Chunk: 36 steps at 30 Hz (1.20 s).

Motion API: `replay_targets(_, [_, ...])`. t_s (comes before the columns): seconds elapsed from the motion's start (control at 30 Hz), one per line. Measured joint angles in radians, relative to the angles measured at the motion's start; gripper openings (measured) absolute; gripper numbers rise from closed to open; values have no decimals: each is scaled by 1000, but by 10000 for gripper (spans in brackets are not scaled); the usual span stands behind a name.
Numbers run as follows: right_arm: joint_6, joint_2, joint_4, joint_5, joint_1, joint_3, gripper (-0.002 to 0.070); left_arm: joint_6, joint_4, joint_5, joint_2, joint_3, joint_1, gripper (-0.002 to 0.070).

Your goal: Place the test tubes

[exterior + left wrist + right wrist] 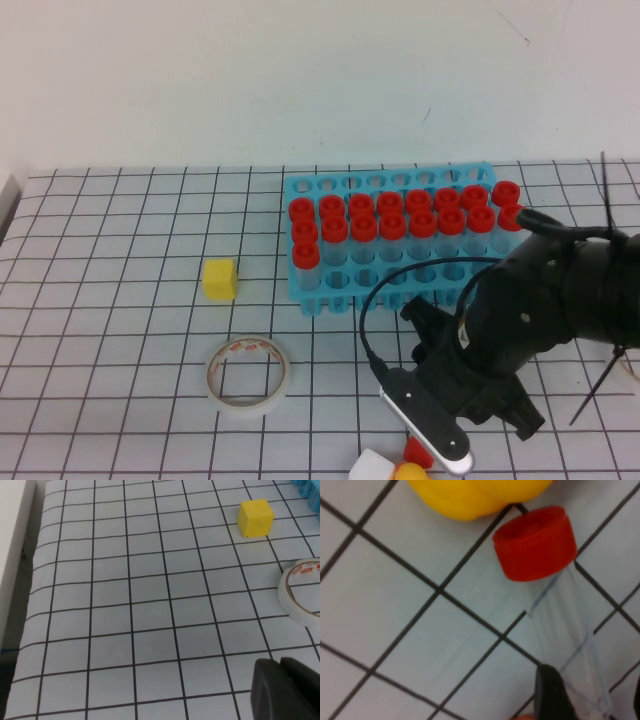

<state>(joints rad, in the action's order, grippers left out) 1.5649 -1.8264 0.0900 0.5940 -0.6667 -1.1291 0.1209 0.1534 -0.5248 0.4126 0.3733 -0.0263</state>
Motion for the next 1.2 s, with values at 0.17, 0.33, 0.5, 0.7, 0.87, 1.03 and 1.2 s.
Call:
replay_targets(0.17, [4,-50,0,-33,0,0,302,0,7,3,0,0,0,-1])
replay_targets(0.33, [6,-78,-2,-40,0,0,296,6,7,7,0,-4,0,-1])
replay_targets(0.5, [6,-89,-25,-31,0,0,235,26,10,30,0,-25,0,-1])
replay_targets(0.7, [-13,-89,-45,-32,0,-1,235,28,17,49,0,-31,0,-1])
replay_targets(0.87, [-161,-85,-53,-49,0,-22,235,28,20,63,0,-31,0,-1])
replay_targets(1.03, [-404,-28,-112,-124,0,-88,235,32,60,115,-18,-31,0,-1])
replay_targets(1.2, [-485,75,-404,-347,-4,-91,235,89,118,178,-58,-31,0,-1])
